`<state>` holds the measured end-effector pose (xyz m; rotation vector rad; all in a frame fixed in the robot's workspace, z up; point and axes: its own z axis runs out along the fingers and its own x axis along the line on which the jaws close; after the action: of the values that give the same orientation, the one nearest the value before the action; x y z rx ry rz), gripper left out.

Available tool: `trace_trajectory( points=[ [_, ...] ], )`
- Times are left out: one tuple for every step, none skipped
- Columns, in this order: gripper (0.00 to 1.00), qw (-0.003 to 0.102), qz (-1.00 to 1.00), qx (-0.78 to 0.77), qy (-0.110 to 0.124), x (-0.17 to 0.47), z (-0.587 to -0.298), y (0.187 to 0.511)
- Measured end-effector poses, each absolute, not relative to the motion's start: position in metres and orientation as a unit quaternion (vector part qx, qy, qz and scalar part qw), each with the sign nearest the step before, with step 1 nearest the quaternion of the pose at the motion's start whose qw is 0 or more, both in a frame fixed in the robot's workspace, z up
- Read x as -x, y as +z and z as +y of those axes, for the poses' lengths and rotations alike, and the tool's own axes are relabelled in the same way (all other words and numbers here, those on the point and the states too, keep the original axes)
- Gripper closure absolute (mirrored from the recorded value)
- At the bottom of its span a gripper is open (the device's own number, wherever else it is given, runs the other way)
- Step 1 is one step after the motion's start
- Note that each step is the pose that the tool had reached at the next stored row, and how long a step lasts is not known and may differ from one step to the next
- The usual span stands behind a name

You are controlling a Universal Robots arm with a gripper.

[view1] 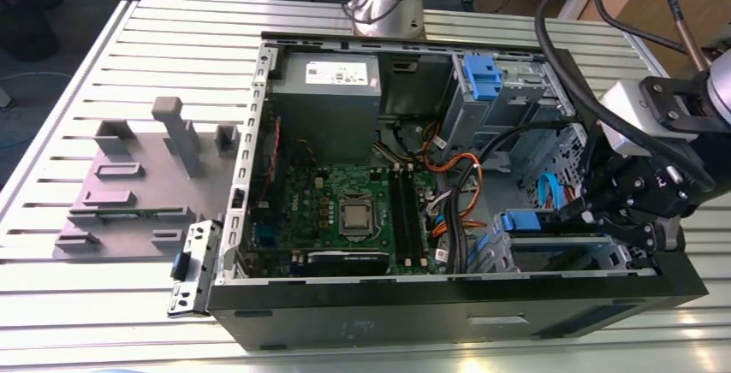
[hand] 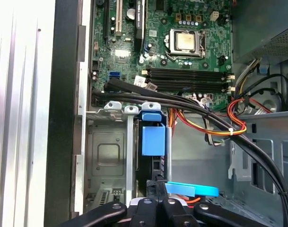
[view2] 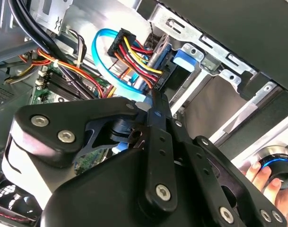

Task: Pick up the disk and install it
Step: 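Insert the second disk wire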

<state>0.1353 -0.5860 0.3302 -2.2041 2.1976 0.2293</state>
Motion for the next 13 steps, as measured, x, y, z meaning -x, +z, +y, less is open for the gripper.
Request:
trace_trajectory(
  points=[
    [0.89, 0.010, 0.704, 0.706, 0.074, -0.135, -0.586, 0.330],
    [0.89, 0.010, 0.704, 0.706, 0.074, -0.135, -0.586, 0.330],
    [0.89, 0.011, 0.704, 0.706, 0.074, -0.136, -0.586, 0.330],
    [0.89, 0.011, 0.704, 0.706, 0.074, -0.136, -0.586, 0.330],
    [0.89, 0.011, 0.704, 0.706, 0.074, -0.136, -0.586, 0.331],
    [0.89, 0.012, 0.704, 0.706, 0.075, -0.136, -0.586, 0.332],
    [0.89, 0.012, 0.704, 0.706, 0.075, -0.136, -0.586, 0.337],
    [0.89, 0.012, 0.704, 0.706, 0.075, -0.136, -0.586, 0.342],
    [0.89, 0.012, 0.704, 0.706, 0.075, -0.136, -0.586, 0.345],
    [0.89, 0.012, 0.704, 0.706, 0.075, -0.138, -0.586, 0.346],
    [0.89, 0.011, 0.704, 0.706, 0.076, -0.139, -0.586, 0.346],
    [0.89, 0.009, 0.704, 0.706, 0.077, -0.142, -0.586, 0.346],
    [0.89, 0.008, 0.704, 0.706, 0.079, -0.144, -0.586, 0.346]
  ],
)
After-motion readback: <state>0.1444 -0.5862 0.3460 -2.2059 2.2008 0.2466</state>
